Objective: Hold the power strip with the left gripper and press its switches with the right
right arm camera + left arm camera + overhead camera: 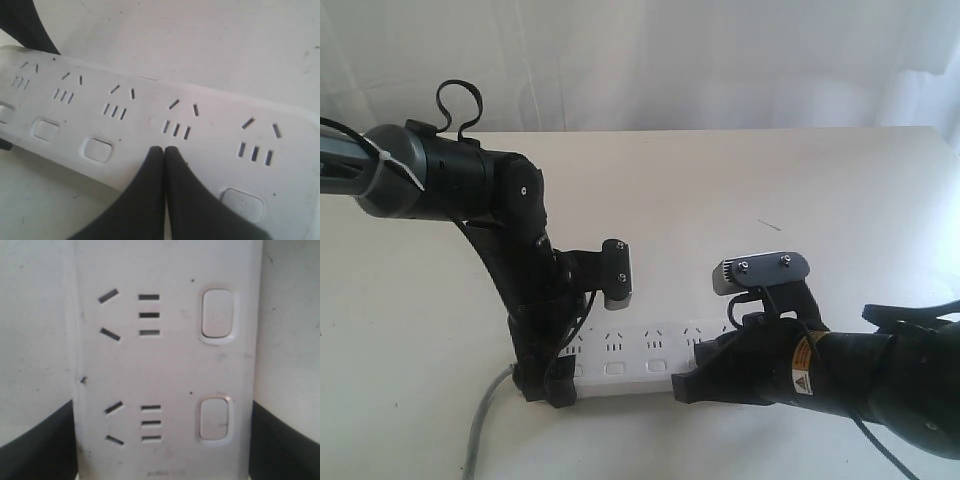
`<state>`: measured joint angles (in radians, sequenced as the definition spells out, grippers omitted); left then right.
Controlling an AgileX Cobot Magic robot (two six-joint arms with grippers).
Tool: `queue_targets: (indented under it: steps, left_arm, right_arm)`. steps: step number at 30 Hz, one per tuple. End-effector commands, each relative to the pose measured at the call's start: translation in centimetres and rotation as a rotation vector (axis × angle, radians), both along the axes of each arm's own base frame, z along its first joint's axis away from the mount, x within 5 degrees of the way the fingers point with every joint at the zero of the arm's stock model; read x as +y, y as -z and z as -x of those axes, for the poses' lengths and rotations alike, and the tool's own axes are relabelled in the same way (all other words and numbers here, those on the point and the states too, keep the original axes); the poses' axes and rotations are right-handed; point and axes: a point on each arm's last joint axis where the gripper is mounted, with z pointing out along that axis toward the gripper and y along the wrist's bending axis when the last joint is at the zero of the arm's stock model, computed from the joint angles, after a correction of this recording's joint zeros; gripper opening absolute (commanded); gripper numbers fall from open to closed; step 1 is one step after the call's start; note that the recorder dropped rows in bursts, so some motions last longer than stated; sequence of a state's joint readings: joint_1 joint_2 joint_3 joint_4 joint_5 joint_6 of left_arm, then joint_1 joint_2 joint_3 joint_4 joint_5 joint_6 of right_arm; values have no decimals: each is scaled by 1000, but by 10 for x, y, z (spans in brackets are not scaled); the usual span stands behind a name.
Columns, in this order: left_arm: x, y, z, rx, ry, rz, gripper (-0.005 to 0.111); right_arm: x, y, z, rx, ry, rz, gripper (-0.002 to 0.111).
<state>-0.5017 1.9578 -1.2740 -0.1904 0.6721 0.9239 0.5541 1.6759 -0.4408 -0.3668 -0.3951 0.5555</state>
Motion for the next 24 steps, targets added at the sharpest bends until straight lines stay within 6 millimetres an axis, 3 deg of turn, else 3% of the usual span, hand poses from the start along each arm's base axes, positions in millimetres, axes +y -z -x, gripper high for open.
queue_targets:
  steps: [1,11,24]
  left_arm:
    - [4,7,10,102,11,-34,0]
    - [4,7,10,102,11,-34,0]
    - [4,7,11,106,9,-35,0]
  right_arm:
    - [-15,21,15,160,5,195,0]
    - [-13,23,18,165,-26,218,0]
    - [-19,46,23,287,-23,337,0]
